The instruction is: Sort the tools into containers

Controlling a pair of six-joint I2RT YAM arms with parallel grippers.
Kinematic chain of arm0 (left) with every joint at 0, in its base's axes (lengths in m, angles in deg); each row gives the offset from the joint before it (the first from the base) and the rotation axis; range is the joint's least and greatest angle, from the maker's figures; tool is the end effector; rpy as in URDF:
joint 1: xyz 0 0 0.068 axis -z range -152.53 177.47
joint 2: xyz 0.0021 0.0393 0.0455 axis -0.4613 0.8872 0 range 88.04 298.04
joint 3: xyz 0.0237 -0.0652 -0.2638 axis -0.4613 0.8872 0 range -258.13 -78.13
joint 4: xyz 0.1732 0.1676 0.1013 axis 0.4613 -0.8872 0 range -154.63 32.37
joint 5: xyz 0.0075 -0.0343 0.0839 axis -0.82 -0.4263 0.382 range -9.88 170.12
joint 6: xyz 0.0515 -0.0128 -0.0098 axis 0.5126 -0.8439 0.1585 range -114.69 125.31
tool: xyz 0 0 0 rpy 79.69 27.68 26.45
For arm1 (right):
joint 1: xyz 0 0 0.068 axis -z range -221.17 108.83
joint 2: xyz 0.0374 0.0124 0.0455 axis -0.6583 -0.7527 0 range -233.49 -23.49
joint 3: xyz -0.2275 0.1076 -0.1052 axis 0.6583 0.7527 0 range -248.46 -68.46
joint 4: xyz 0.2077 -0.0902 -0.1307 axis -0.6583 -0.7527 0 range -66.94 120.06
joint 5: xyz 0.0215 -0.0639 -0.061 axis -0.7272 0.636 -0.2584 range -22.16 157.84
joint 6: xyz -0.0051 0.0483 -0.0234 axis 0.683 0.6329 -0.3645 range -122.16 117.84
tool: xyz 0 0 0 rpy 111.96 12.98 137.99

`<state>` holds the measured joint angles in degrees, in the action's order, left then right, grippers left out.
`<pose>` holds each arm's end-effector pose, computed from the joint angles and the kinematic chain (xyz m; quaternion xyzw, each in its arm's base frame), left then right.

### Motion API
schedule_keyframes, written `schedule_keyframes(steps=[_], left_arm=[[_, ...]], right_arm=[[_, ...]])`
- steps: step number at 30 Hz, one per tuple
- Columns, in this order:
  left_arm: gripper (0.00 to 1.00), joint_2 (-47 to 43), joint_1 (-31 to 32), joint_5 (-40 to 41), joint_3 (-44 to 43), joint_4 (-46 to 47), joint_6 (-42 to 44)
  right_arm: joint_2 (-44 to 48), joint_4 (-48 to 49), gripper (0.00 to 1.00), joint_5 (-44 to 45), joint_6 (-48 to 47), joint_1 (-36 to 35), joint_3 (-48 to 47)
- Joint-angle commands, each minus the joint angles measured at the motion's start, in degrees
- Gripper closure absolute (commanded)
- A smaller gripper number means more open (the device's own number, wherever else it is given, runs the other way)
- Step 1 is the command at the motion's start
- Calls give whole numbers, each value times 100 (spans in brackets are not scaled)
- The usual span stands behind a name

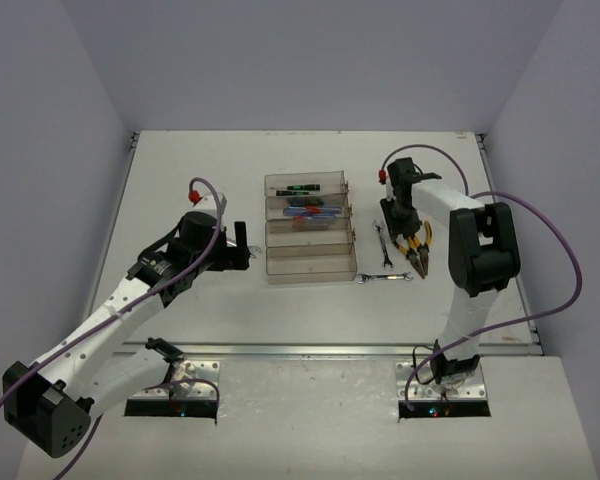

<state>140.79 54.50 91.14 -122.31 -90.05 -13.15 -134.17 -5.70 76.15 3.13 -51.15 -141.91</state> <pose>0.1757 -0.0819 0.2750 0.0280 0.9062 -0.0791 0.4145 0.3717 0.0603 0.1556 -0.0297 0.9860 -0.0514 0.1558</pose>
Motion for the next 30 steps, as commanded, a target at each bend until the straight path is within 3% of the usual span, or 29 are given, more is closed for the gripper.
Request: schedule_keyframes(steps=[1,8,10,15,30], left_arm=[[0,-198,31,65,61,418,105],[0,-300,31,15,145,482,105],[0,-324,39,-42,170,514,114],[0,-310,40,-105,190,545,118],[0,-268,31,-93,199,549,123]], right_arm=[[-144,140,66,-252,-161,13,-77],[-459,370,70,-313,-142,40,4],[-568,433,82,-152,-158,40,-10],[-481,458,100,216,-123,40,-53],[1203,-102,100,1202,296,-415,-907]])
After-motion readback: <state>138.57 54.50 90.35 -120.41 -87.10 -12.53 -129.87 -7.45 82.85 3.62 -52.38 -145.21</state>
